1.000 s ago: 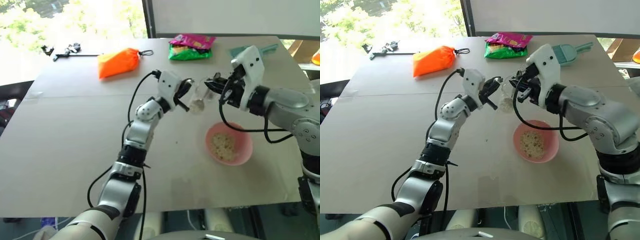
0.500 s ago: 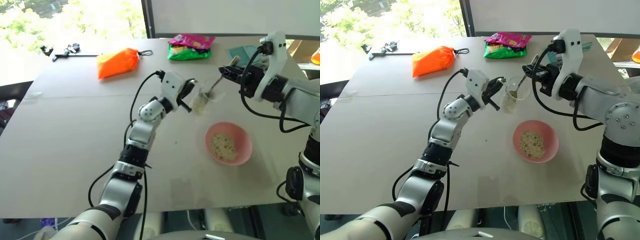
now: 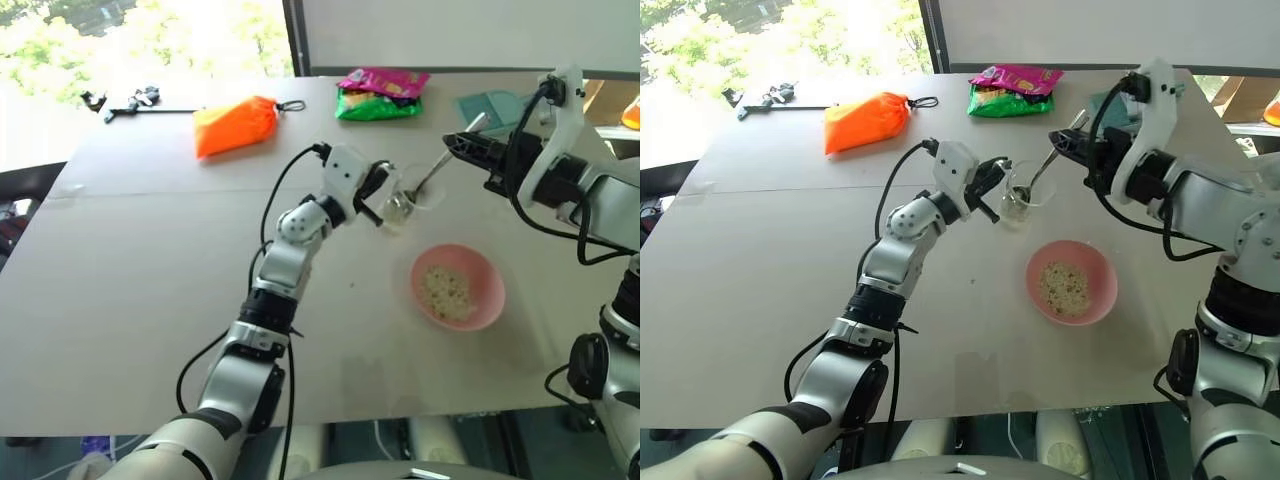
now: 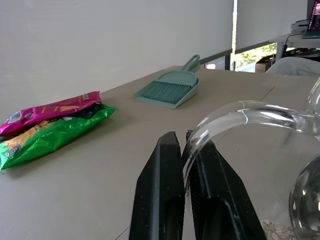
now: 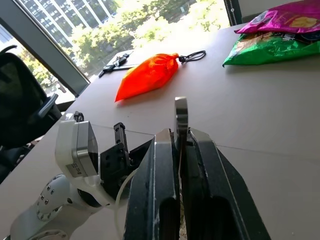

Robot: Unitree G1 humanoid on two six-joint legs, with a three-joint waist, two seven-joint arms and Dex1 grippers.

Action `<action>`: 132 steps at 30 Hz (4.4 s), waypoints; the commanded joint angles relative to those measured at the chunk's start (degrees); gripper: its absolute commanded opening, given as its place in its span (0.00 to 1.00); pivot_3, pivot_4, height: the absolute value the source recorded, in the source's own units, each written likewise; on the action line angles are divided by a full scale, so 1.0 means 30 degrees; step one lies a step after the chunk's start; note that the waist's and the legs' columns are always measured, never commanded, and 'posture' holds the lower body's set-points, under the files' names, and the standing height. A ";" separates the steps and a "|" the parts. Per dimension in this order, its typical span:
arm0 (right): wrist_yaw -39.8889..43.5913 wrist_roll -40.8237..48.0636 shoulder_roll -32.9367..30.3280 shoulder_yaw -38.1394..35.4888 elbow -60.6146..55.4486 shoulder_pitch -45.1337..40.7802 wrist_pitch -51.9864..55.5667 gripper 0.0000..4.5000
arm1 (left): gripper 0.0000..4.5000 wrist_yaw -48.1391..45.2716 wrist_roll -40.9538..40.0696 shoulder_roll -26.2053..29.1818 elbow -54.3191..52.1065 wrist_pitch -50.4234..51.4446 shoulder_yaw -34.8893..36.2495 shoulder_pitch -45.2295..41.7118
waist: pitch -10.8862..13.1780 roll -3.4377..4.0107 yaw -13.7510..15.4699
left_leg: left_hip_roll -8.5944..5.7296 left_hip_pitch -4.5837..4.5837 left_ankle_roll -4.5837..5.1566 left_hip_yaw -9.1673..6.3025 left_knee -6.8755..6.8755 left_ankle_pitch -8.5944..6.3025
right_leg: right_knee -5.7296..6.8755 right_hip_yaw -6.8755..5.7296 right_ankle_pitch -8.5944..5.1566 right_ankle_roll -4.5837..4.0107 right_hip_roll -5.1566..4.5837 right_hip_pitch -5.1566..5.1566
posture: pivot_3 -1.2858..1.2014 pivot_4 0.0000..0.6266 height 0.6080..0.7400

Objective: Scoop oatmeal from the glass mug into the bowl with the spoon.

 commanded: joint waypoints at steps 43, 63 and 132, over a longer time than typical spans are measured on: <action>-0.1557 0.8643 -0.4786 -0.6091 0.0587 0.5549 -0.3168 0.00 | 0.01 -0.1609 0.1069 -0.0056 0.2677 -0.2285 -0.0918 -0.1902 | 0.0000 0.0000 0.0059 | 0.0002 -0.0019 0.0024 0.0039 -0.0002 0.0006 | -0.0005 0.0001 0.0000 0.0001 0.0002 0.0014 | 0.52 0.24 1.00; 0.3573 0.7429 -0.9744 -0.6660 -0.4530 1.2337 -0.3909 0.00 | 0.01 -0.1473 0.1153 0.0124 0.3676 -0.2912 -0.0684 -0.2511 | 0.0000 0.0001 0.0063 | 0.0003 0.0002 0.0038 0.0053 0.0003 0.0009 | 0.0000 0.0010 0.0000 0.0003 0.0004 0.0033 | 0.52 0.24 1.00; 2.1839 -1.3293 -0.4983 -0.2531 -0.4224 1.7109 -1.7861 0.98 | 0.00 0.6412 -0.2765 0.2126 -0.3702 0.0643 0.8210 0.5724 | -0.0014 -0.0034 0.0301 | -0.0010 0.0091 0.0028 0.0006 0.0033 0.0018 | 0.0014 -0.0002 0.0008 0.0020 -0.0011 0.0093 | 0.52 0.24 1.00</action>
